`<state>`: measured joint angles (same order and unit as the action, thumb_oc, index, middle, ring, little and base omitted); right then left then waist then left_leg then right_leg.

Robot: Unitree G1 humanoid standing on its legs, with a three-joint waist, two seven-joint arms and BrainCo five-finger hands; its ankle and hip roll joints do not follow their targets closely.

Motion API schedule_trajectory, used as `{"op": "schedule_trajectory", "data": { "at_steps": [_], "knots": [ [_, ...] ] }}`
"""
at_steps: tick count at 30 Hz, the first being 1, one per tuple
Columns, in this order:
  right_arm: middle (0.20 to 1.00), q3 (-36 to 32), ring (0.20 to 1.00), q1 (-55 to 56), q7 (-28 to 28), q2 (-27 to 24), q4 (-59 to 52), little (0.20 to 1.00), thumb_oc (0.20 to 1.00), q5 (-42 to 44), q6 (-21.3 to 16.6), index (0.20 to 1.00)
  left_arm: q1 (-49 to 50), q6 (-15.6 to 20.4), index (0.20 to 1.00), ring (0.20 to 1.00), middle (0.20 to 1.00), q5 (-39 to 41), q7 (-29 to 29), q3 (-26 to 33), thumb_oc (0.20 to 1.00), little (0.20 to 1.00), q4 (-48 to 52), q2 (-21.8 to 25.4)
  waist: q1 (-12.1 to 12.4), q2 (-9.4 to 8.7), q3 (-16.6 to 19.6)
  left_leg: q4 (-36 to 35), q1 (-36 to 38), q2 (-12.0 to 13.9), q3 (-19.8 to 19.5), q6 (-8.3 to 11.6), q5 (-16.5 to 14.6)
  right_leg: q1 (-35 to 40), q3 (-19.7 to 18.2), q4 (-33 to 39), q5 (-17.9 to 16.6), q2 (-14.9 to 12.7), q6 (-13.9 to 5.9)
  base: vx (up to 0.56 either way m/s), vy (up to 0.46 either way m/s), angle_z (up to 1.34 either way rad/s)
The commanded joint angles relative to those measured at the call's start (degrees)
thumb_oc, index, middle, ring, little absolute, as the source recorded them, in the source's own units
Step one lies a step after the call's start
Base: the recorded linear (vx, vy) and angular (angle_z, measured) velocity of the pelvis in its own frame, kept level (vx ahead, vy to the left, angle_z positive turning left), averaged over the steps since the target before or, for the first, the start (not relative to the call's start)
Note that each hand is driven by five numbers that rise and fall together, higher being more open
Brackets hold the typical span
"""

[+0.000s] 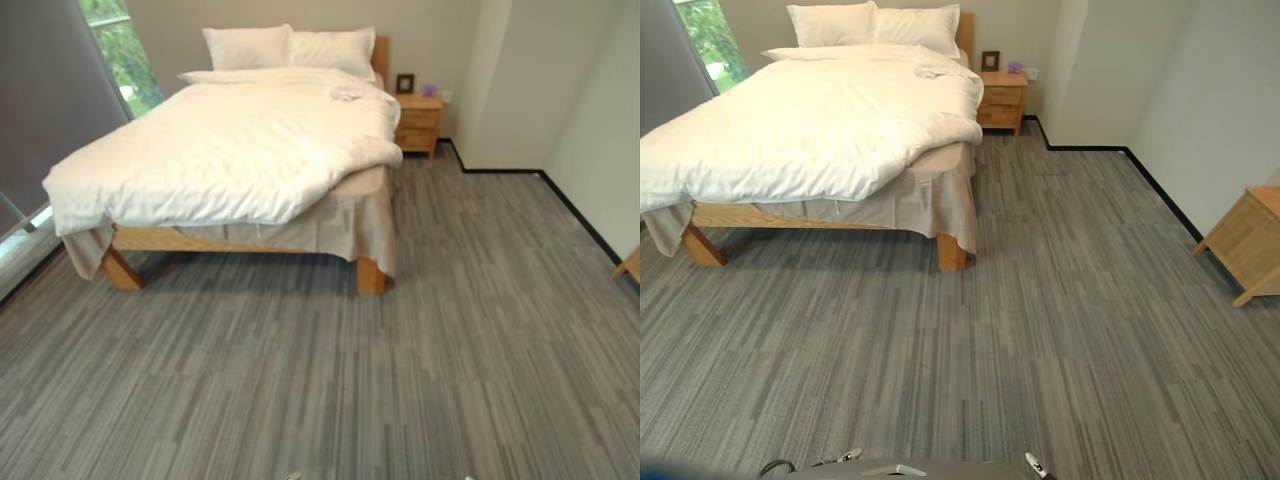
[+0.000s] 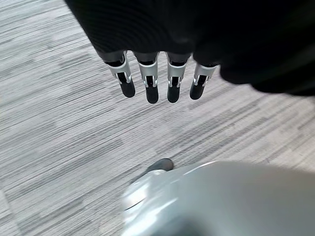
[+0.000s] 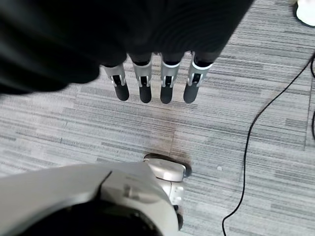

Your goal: Making the bed.

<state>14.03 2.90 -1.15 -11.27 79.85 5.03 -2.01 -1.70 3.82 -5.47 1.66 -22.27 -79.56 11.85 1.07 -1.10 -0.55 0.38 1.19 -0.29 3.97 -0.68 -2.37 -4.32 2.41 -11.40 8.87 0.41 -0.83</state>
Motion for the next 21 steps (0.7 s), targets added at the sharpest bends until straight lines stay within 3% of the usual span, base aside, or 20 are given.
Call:
{"op": "schedule_trajectory", "data": {
  "at_steps": [1,5,9,14,17,18,21],
  "knots": [
    [1.0,0.99,1.0,-3.81,-0.51,-0.57,2.49,1.0,1.0,1.15,-1.28,1.0,-5.12,2.18,1.0,1.0,1.0,-1.49,-1.0,1.22,1.0,1.0,-1.21,-4.38,-0.58,-1.65,-2.89,-5.38,5.59,0.47,-3.91,1.61,1.8,10.79,-0.37,16.4,-11.05,-5.5,-5.66,0.0,0.004,0.03],
    [1.0,2.08,1.0,-4.05,-0.1,-0.6,2.3,1.0,1.0,-0.15,-1.3,1.0,-5.51,2.55,1.0,1.0,1.0,-2.02,-0.57,0.68,1.0,1.0,-0.59,-3.85,-0.33,-1.71,-2.77,-5.38,5.6,0.46,-4.05,1.59,1.66,10.86,-0.14,16.4,-10.88,-5.6,-5.73,0.0,0.0,0.0],
    [1.0,0.29,1.0,-4.87,0.78,-2.72,1.18,1.0,1.0,2.37,-1.76,1.0,-5.82,2.52,1.0,1.0,1.0,5.99,-3.89,5.11,1.0,1.0,-1.42,-3.35,-0.71,-1.82,-2.39,-5.38,5.94,0.39,-3.39,1.74,1.36,10.88,-0.54,16.4,-10.93,-5.68,-5.84,0.0,0.0,0.0],
    [1.0,-0.72,1.0,-6.8,0.32,-4.59,-2.44,1.0,1.0,5.11,-3.13,1.0,-8.14,4.09,1.0,1.0,1.0,12.9,-1.91,7.56,1.0,1.0,3.21,-1.25,-0.58,-1.59,-2.01,-5.38,6.12,0.26,-3.48,1.83,1.36,11.11,-0.48,16.4,-10.98,-5.85,-6.03,0.02,0.009,-0.01],
    [1.0,0.59,1.0,-8.95,-0.79,-5.89,-8.08,1.0,1.0,4.23,-3.73,1.0,-10.31,5.06,1.0,1.0,1.0,14.97,-1.3,6.49,1.0,1.0,8.17,0.1,-0.44,-1.37,-2.29,-5.38,5.72,0.11,-3.66,1.81,1.6,10.78,-0.23,16.4,-11.25,-6.13,-6.29,-0.01,0.012,0.0],
    [1.0,1.01,1.0,-9.82,-1.69,-6.71,-15.69,1.0,1.0,4.21,-4.0,1.0,-10.73,5.17,1.0,1.0,1.0,15.18,-0.63,5.85,1.0,1.0,12.13,1.23,-0.57,-1.14,-2.71,-5.38,5.41,0.11,-3.17,1.78,1.73,10.17,-0.51,16.4,-11.65,-6.24,-6.58,-0.04,0.036,-0.02],
    [1.0,1.35,1.0,-9.97,-2.07,-7.42,-23.84,1.0,1.0,4.47,-4.31,1.0,-11.29,5.09,1.0,1.0,1.0,14.04,0.69,5.81,1.0,1.0,14.91,2.63,-0.68,-0.97,-3.32,-5.38,4.94,0.06,-2.21,1.76,1.87,9.34,-0.92,16.4,-12.08,-6.36,-6.96,-0.05,0.042,-0.09]
  ]
}}
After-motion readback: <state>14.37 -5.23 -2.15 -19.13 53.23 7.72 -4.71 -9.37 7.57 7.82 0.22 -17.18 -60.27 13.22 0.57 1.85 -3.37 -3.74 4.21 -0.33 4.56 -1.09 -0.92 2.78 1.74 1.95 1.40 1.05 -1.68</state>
